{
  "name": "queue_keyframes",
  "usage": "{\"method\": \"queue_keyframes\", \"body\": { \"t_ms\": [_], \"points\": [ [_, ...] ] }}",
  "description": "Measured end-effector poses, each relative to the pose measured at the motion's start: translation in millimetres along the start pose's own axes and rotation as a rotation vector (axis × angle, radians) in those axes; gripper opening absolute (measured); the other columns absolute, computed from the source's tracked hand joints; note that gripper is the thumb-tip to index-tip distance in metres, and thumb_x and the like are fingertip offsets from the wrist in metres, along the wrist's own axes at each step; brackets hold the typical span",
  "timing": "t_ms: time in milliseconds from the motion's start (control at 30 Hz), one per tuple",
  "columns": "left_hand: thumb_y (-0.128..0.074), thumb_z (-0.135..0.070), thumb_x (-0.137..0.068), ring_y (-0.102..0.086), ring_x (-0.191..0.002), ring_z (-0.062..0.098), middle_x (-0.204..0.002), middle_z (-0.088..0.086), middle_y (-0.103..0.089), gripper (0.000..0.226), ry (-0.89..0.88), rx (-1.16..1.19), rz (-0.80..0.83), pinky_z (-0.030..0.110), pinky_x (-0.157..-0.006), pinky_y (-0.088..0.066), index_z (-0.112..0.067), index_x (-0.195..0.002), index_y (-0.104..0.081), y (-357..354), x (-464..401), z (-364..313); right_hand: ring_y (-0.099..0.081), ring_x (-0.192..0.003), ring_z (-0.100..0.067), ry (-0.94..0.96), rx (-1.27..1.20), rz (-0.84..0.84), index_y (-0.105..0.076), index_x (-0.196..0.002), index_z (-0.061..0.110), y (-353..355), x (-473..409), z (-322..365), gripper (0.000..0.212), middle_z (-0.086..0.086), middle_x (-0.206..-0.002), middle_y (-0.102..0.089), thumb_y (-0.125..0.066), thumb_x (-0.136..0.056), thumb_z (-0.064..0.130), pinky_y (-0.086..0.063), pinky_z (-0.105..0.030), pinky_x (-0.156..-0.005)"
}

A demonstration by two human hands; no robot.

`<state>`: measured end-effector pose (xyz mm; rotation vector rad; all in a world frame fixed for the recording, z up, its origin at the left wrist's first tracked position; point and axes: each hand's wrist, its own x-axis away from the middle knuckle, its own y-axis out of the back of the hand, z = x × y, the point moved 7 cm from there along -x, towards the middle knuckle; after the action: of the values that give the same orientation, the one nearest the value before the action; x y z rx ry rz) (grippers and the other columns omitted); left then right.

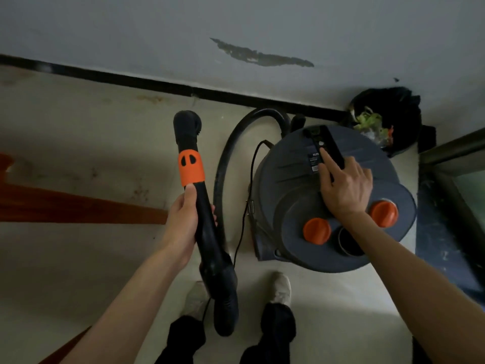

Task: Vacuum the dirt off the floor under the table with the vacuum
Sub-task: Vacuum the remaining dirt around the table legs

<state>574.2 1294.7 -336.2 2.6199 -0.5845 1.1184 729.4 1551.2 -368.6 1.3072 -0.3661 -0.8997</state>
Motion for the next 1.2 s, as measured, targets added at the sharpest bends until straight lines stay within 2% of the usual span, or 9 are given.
{"method": "queue_keyframes", "body": {
  "t_ms": [67, 167, 333, 500, 667, 800, 933, 1067, 1200],
  "points": [
    [-0.033, -0.042, -0.099, -0.055, -0.059, 0.020, -0.070, 0.006, -0.056, 0.037, -0.011, 0.027, -0.039, 0.032, -0.060, -0.049, -0.011, -0.089, -0.051, -13, -3, -6, -0.057, -0.064, -0.035, 0.074, -0.025, -0.009, -0.064, -0.123, 0.014, -5, -27, 0, 0.043, -0.022, -0.079, -0.058, -0.039, -0.095, 0.034, -0.045, -0.042, -0.067],
    [-0.033, -0.043, -0.099, -0.055, -0.062, 0.020, -0.072, 0.006, -0.056, 0.037, -0.019, 0.082, -0.104, 0.034, -0.062, -0.049, -0.012, -0.091, -0.052, -27, -9, -8, -0.056, -0.061, -0.034, 0.175, -0.053, 0.001, -0.065, -0.121, 0.014, -15, -60, 2, 0.040, -0.021, -0.076, -0.057, -0.041, -0.095, 0.033, -0.045, -0.040, -0.066],
    [-0.034, -0.043, -0.099, -0.056, -0.070, 0.021, -0.078, 0.006, -0.059, 0.034, -0.025, 0.189, -0.203, 0.040, -0.077, -0.048, -0.016, -0.091, -0.054, -40, -9, -12, -0.055, -0.056, -0.033, 0.344, -0.100, 0.003, -0.068, -0.116, 0.014, -31, -109, 12, 0.036, -0.019, -0.073, -0.056, -0.044, -0.095, 0.031, -0.044, -0.038, -0.063],
    [-0.035, -0.042, -0.099, -0.055, -0.062, 0.019, -0.074, 0.006, -0.057, 0.032, -0.026, 0.377, -0.263, 0.034, -0.066, -0.050, -0.015, -0.095, -0.051, -37, -12, -27, -0.056, -0.059, -0.033, 0.491, -0.117, 0.033, -0.067, -0.118, 0.015, -45, -143, 28, 0.036, -0.019, -0.076, -0.058, -0.044, -0.096, 0.030, -0.044, -0.038, -0.063],
    [-0.034, -0.041, -0.100, -0.055, -0.062, 0.018, -0.074, 0.007, -0.056, 0.031, -0.031, 0.511, -0.276, 0.034, -0.066, -0.050, -0.014, -0.098, -0.049, -36, -25, -36, -0.056, -0.063, -0.034, 0.603, -0.155, 0.064, -0.066, -0.120, 0.014, -53, -167, 39, 0.037, -0.020, -0.079, -0.058, -0.043, -0.096, 0.030, -0.043, -0.039, -0.064],
    [-0.032, -0.041, -0.100, -0.055, -0.058, 0.016, -0.071, 0.006, -0.056, 0.033, -0.048, 0.540, -0.279, 0.030, -0.063, -0.052, -0.013, -0.096, -0.049, -40, -32, -36, -0.054, -0.065, -0.033, 0.701, -0.162, 0.087, -0.065, -0.121, 0.013, -58, -187, 48, 0.036, -0.020, -0.079, -0.057, -0.043, -0.096, 0.029, -0.040, -0.037, -0.064],
    [-0.033, -0.041, -0.099, -0.056, -0.061, 0.017, -0.074, 0.007, -0.056, 0.035, -0.006, 0.580, -0.340, 0.033, -0.068, -0.051, -0.012, -0.095, -0.051, -46, -31, -28, -0.055, -0.067, -0.033, 0.780, -0.172, 0.119, -0.065, -0.121, 0.014, -65, -204, 52, 0.036, -0.019, -0.080, -0.057, -0.043, -0.096, 0.029, -0.040, -0.038, -0.065],
    [-0.032, -0.043, -0.099, -0.056, -0.056, 0.014, -0.070, 0.004, -0.055, 0.035, -0.042, 0.630, -0.387, 0.028, -0.060, -0.054, -0.013, -0.092, -0.049, -60, -26, -28, -0.055, -0.068, -0.034, 0.862, -0.174, 0.148, -0.066, -0.120, 0.013, -68, -220, 55, 0.037, -0.020, -0.080, -0.057, -0.043, -0.096, 0.029, -0.042, -0.040, -0.066],
    [-0.032, -0.044, -0.099, -0.055, -0.062, 0.016, -0.074, 0.006, -0.056, 0.033, -0.095, 0.670, -0.438, 0.034, -0.070, -0.051, -0.016, -0.094, -0.049, -75, -6, -30, -0.057, -0.072, -0.038, 0.881, -0.138, 0.220, -0.065, -0.121, 0.011, -68, -220, 55, 0.041, -0.024, -0.086, -0.058, -0.039, -0.094, 0.029, -0.045, -0.045, -0.067]
  ]
}}
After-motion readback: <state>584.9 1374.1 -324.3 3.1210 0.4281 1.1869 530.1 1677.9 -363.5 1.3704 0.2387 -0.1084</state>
